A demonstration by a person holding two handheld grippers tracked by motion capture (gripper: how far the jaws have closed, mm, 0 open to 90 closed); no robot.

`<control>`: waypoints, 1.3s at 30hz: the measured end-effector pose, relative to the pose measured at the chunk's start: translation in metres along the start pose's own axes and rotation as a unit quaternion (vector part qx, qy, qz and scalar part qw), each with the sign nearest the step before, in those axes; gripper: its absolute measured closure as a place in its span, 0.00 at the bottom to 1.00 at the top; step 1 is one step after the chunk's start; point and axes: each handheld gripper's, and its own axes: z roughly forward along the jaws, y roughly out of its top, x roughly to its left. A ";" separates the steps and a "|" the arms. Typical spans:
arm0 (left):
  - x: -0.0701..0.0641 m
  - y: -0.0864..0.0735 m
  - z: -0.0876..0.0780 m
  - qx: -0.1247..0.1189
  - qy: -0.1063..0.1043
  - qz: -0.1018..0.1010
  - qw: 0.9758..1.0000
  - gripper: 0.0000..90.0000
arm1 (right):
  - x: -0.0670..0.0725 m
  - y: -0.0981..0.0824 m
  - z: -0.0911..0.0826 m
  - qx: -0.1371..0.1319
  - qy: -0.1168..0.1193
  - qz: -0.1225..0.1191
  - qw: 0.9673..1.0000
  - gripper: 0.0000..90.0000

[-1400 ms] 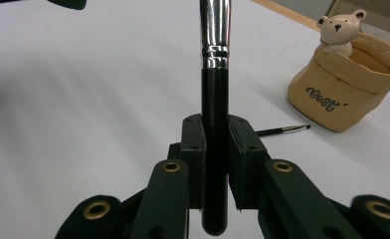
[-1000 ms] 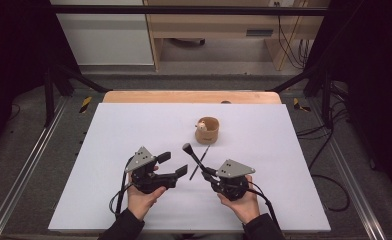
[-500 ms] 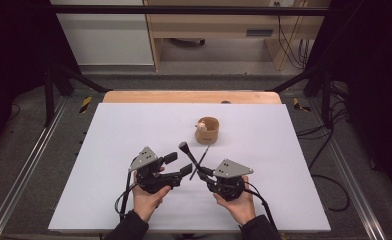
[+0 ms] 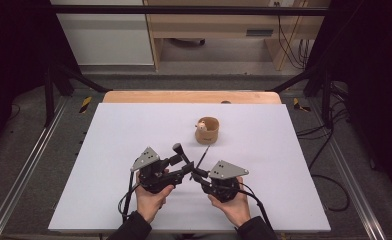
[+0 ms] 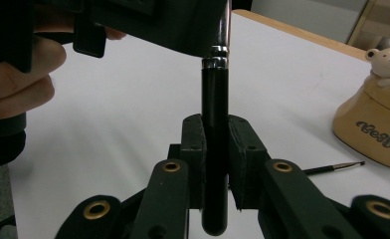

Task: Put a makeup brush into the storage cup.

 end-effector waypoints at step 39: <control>-0.001 -0.001 -0.006 -0.015 -0.017 -0.014 1.000 0.85 | 0.007 -0.001 0.005 -0.006 0.026 0.005 1.000 0.87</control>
